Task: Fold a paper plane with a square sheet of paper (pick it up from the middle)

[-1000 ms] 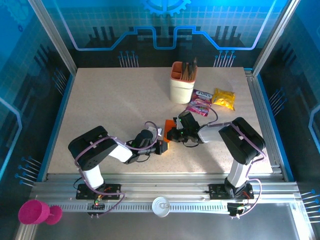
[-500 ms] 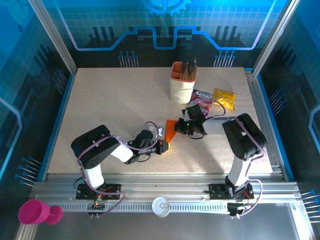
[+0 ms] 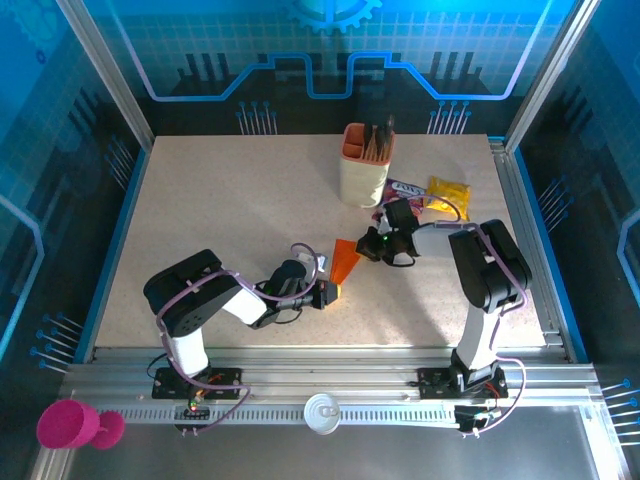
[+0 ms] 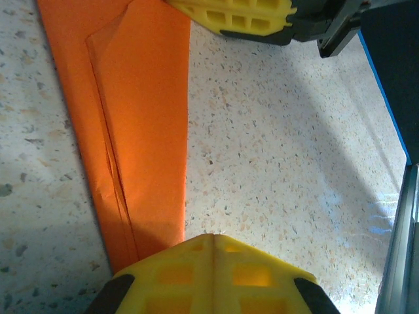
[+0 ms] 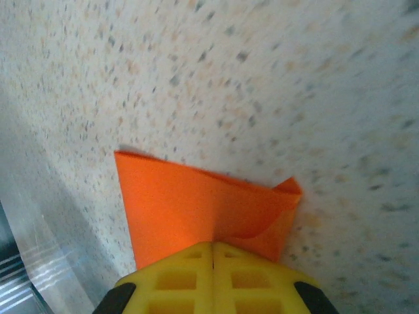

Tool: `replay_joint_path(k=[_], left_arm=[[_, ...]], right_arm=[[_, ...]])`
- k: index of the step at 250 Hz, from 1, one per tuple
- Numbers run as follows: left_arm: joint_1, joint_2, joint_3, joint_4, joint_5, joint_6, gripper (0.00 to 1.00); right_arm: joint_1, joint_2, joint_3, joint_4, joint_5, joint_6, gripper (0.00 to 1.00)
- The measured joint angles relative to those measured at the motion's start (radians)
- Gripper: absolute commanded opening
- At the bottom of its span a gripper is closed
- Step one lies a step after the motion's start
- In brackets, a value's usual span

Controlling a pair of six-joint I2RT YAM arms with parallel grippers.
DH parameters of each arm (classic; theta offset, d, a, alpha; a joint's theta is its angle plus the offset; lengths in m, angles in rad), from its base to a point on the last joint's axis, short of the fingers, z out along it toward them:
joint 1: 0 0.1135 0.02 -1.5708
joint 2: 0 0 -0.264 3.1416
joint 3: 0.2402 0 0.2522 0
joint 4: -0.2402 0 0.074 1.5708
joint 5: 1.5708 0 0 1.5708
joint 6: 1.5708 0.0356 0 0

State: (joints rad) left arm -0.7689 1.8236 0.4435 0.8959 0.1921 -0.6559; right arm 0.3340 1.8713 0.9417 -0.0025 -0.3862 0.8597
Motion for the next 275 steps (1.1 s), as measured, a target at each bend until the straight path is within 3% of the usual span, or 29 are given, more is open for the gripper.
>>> replay_joint_path(k=[116,160,216,275], left_arm=[[0.000,0.000,0.001,0.000,0.000,0.000,0.00],[0.000,-0.006,0.016,-0.035,0.005,0.000,0.00],[-0.001,-0.020,0.035,-0.093,0.005,0.001,0.00],[-0.006,-0.044,0.053,-0.161,0.000,0.003,0.00]], right_arm=[[-0.126,0.011,0.028,-0.031,0.001,0.042,0.00],[-0.148,-0.068,-0.026,-0.029,0.036,0.039,0.00],[-0.008,-0.172,-0.045,-0.012,0.039,0.014,0.00],[0.132,-0.103,-0.040,-0.003,0.053,0.004,0.00]])
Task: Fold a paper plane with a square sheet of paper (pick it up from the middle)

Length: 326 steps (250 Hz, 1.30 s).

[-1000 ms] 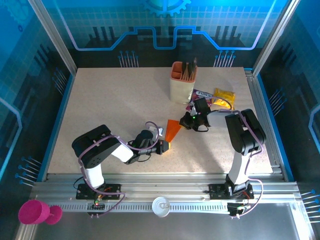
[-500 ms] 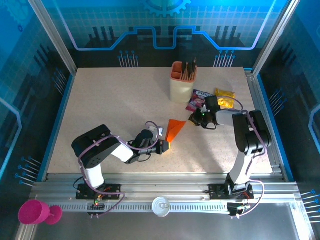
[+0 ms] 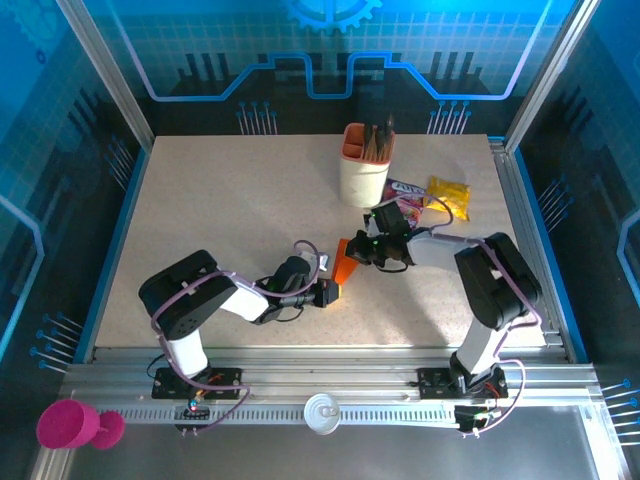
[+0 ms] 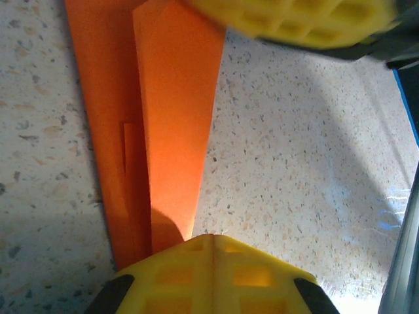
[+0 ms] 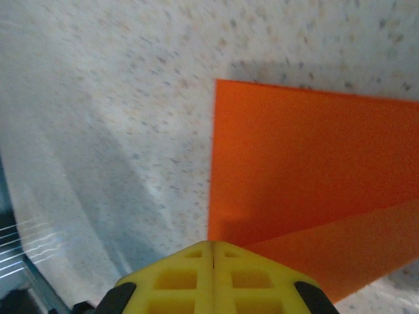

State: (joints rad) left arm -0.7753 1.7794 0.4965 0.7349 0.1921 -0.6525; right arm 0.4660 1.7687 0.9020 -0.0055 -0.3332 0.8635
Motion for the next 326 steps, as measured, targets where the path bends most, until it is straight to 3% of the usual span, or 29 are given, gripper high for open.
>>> replay_joint_path(k=[28,119,243,269,294,326], left_arm=[[-0.006,-0.021,0.007,-0.053,0.000,0.004,0.00],[-0.030,-0.079,-0.015,-0.135,-0.023,0.004,0.00],[-0.135,-0.144,-0.175,0.035,-0.141,-0.119,0.00],[-0.157,-0.237,-0.178,-0.098,-0.140,-0.140,0.00],[-0.171,-0.354,-0.145,-0.357,-0.156,-0.142,0.00],[-0.109,-0.443,-0.069,-0.597,-0.177,-0.124,0.16]], right_arm=[[0.000,0.065,0.001,0.002,0.008,0.004,0.00],[0.004,0.074,0.014,-0.010,0.011,0.013,0.00],[0.003,0.080,0.023,-0.005,0.003,0.013,0.00],[-0.009,0.080,0.023,0.017,-0.033,0.000,0.00],[-0.022,0.057,0.024,0.042,-0.082,-0.019,0.00],[-0.042,-0.075,0.024,0.041,-0.114,-0.047,0.01]])
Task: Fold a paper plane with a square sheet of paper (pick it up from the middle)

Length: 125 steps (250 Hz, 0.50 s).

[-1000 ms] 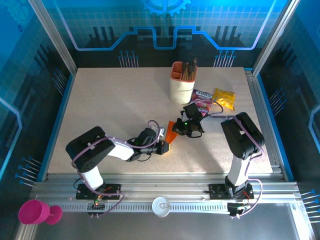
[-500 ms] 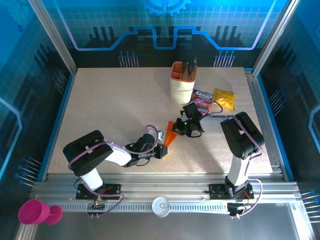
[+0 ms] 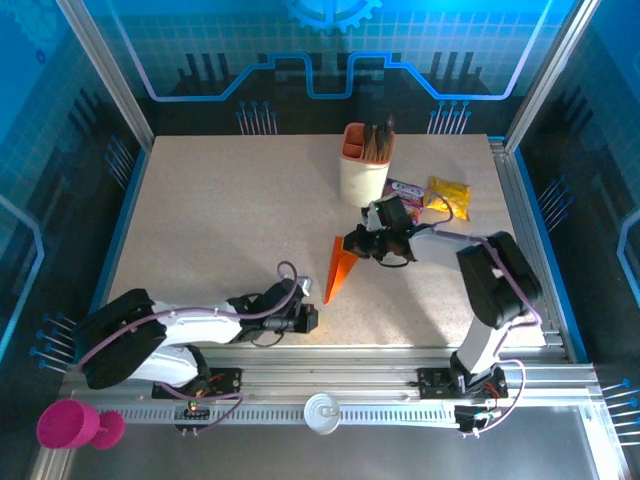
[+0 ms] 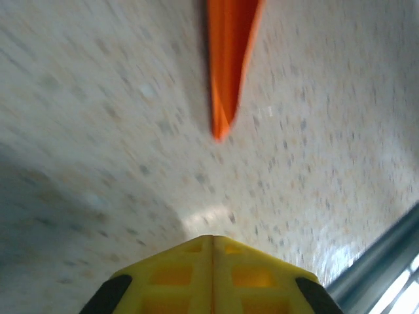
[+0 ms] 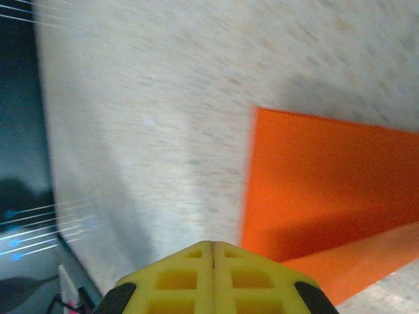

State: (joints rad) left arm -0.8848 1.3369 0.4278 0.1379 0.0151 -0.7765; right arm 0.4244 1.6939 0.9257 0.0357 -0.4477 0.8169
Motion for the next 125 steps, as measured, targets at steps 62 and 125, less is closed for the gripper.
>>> replay_joint_path(k=[62,125], left_arm=[[0.230,0.161,0.309,-0.131,0.049,0.112,0.36],[0.283,0.453,0.584,-0.201,0.114,0.203,0.42]], right_arm=[[-0.092,-0.207,-0.129,0.045,0.005,-0.021,0.00],[-0.094,-0.108,-0.269,0.062,0.013,-0.021,0.00]])
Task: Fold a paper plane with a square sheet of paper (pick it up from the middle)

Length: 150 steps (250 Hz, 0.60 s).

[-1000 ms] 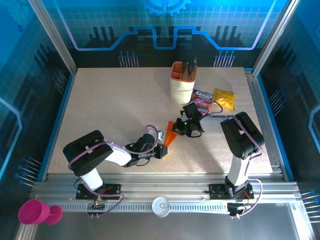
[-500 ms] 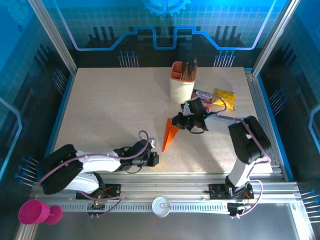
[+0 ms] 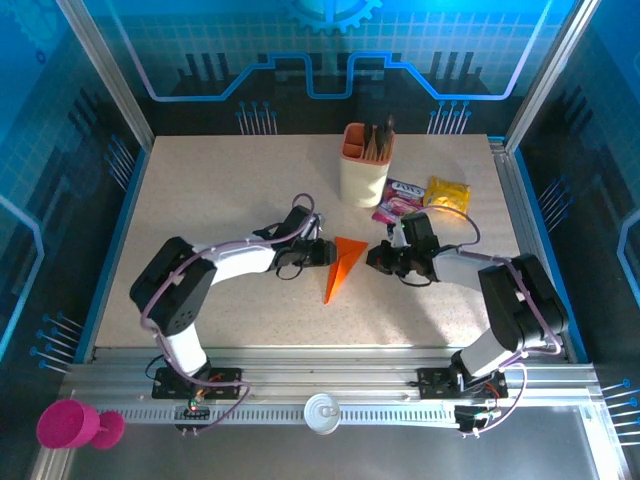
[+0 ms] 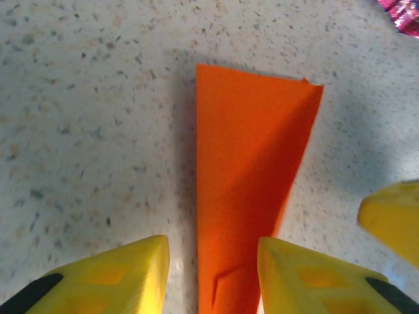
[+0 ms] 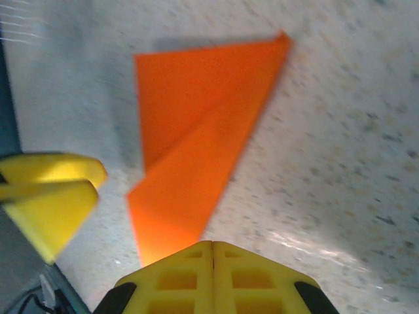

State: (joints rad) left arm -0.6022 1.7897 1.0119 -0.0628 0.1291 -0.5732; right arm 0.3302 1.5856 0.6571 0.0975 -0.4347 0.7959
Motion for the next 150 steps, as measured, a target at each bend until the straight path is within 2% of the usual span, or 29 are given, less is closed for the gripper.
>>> replay_joint_path(k=[84,150], left_arm=[[0.025,0.064,0.082,-0.061,-0.001,0.027,0.44],[0.031,0.163,0.169,-0.080,0.028,0.034,0.44]], right_arm=[[0.032,0.121,-0.012,0.122,-0.006,0.023,0.00],[0.027,0.143,-0.014,0.167,-0.034,0.042,0.00]])
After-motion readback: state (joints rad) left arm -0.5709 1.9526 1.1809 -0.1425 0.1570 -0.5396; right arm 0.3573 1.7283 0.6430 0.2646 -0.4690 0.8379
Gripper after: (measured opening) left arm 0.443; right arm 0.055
